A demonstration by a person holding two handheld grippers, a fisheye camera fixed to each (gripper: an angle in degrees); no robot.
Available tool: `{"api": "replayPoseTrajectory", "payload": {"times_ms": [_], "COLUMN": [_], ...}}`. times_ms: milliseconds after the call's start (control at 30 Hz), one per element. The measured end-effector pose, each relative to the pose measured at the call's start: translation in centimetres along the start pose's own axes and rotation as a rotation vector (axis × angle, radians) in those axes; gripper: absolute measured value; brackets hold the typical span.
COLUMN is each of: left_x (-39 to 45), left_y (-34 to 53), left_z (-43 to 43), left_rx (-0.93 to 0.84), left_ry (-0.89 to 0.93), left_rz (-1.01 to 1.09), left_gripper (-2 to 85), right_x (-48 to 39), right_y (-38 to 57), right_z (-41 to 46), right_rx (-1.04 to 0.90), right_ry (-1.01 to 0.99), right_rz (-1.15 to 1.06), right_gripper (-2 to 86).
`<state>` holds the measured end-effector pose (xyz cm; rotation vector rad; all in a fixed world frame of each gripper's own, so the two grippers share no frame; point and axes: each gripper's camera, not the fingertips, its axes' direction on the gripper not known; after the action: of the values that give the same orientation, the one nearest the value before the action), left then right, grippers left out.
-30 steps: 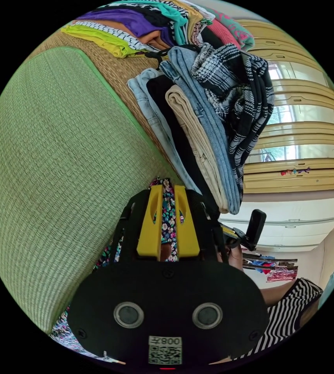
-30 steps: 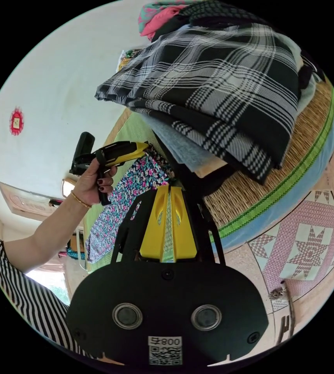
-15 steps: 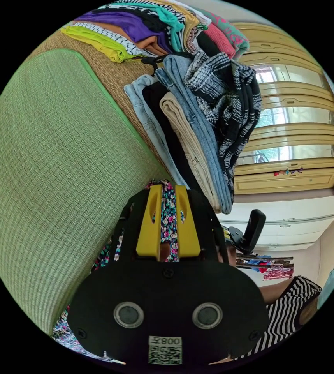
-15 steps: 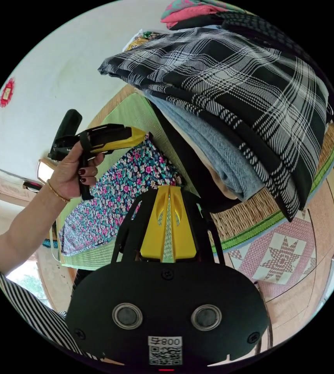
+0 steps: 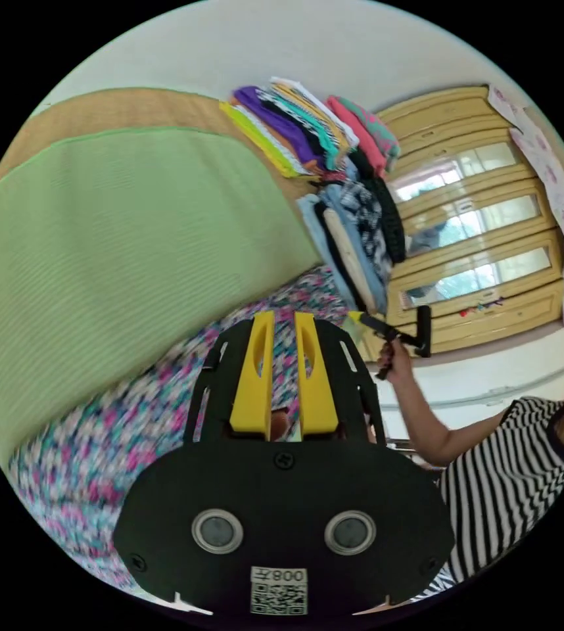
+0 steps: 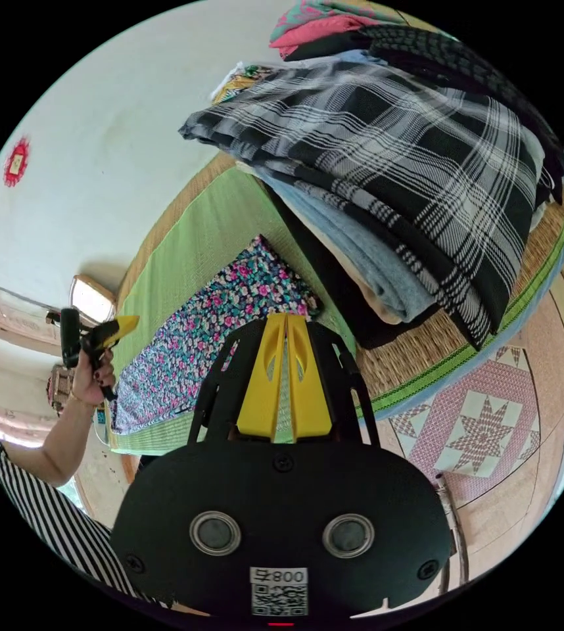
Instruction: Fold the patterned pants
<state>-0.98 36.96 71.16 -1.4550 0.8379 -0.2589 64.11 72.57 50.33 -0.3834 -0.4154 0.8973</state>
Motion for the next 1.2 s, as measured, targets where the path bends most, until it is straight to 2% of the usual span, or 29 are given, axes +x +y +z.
{"api": "replayPoseTrajectory", "payload": {"times_ms": [67, 167, 333, 433, 567, 800, 967, 1200], "left_x": [-3.0, -5.9, -8.1, -9.1, -8.3, -8.6, -9.9, -12.3], "left_y": [5.5, 10.1, 12.1, 13.3, 17.1, 22.9, 26.5, 29.9], "left_z": [-5.6, -10.7, -14.6, -15.5, -19.2, -23.8, -28.1, -34.2], "left_rx": [0.039, 0.039, 0.019, -0.043, 0.044, 0.068, 0.098, 0.223], "left_ry": [-0.181, -0.285, -0.423, -0.491, -0.482, -0.426, -0.37, -0.221], "left_rz": [-0.119, -0.224, -0.212, -0.221, -0.176, -0.184, -0.218, -0.338], "left_gripper": [7.3, 8.3, 8.8, 6.9, 2.8, 1.1, 2.4, 6.3], "right_x": [-2.5, -7.0, -16.2, -22.4, -29.7, -39.3, -43.1, -43.6], "right_y": [0.1, 0.1, 0.5, 1.2, 1.8, 2.4, 4.5, 7.9], "right_z": [0.6, 2.7, 9.1, 12.8, 17.4, 25.5, 31.3, 31.4], "right_rx": [-0.021, -0.081, -0.257, -0.349, -0.435, -0.492, -0.673, -0.574], "right_ry": [-0.03, -0.107, -0.298, -0.344, -0.372, -0.339, -0.367, -0.359], "right_rz": [-0.082, -0.195, -0.4, -0.541, -0.712, -0.897, -0.971, -0.987], "right_gripper": [0.1, 0.1, 0.2, 0.4, 0.9, 3.3, 5.1, 5.1]}}
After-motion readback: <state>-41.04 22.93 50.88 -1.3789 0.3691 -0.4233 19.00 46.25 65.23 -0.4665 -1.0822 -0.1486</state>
